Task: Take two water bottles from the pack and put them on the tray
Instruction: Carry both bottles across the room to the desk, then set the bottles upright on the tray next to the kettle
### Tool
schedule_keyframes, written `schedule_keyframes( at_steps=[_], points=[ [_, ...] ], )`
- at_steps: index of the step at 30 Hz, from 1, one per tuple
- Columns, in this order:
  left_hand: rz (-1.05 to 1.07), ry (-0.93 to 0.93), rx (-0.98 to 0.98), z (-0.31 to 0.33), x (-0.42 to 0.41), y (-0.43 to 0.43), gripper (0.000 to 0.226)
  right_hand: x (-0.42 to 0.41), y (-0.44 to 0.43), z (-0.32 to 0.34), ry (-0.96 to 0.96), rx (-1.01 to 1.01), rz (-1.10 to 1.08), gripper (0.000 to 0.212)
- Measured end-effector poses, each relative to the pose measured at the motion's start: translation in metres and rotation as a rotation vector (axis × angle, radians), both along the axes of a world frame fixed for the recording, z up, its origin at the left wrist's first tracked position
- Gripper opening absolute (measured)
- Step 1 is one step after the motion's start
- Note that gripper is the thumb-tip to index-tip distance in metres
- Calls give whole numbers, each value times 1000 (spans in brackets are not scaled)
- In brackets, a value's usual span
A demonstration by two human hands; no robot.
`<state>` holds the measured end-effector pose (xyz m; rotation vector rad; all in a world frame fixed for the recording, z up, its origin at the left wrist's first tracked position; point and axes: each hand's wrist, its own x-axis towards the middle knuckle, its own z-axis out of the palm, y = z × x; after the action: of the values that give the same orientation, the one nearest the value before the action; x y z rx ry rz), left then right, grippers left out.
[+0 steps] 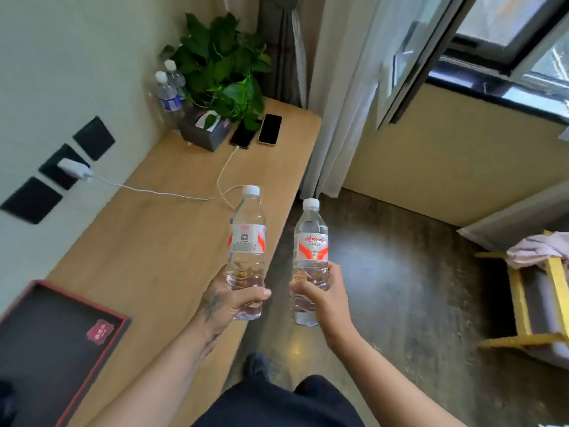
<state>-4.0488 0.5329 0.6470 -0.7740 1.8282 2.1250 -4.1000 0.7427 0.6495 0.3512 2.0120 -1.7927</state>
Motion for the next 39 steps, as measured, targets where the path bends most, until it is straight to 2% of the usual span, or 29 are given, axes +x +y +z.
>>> schedule_keyframes(
  at_steps=[5,13,17,20,26,32,35,39],
  points=[
    [256,-21,-18,6,36,-56,73,-10,-76,4,-17,-44,215,73],
    [701,-48,10,11,118,-92,50,2,-173,-1,-94,-84,668,66],
    [866,-71,30,12,146,-89,59,11,-202,-5,-154,-116,848,67],
    [984,-92,20,16,156,-78,56,13,-214,-3,-208,-138,925,72],
    [1123,-143,12,16,155,-54,40,2,-229,-9,-259,-160,1034,67],
    [1240,-184,-3,23,162,-40,65,11,-243,-13,-225,-117,1176,77],
    [1277,-180,1,23,173,-43,58,23,-249,-16,-179,-90,1225,79],
    [1302,-166,11,14,189,-56,55,38,-258,-22,-128,-57,1266,70]
  ],
)
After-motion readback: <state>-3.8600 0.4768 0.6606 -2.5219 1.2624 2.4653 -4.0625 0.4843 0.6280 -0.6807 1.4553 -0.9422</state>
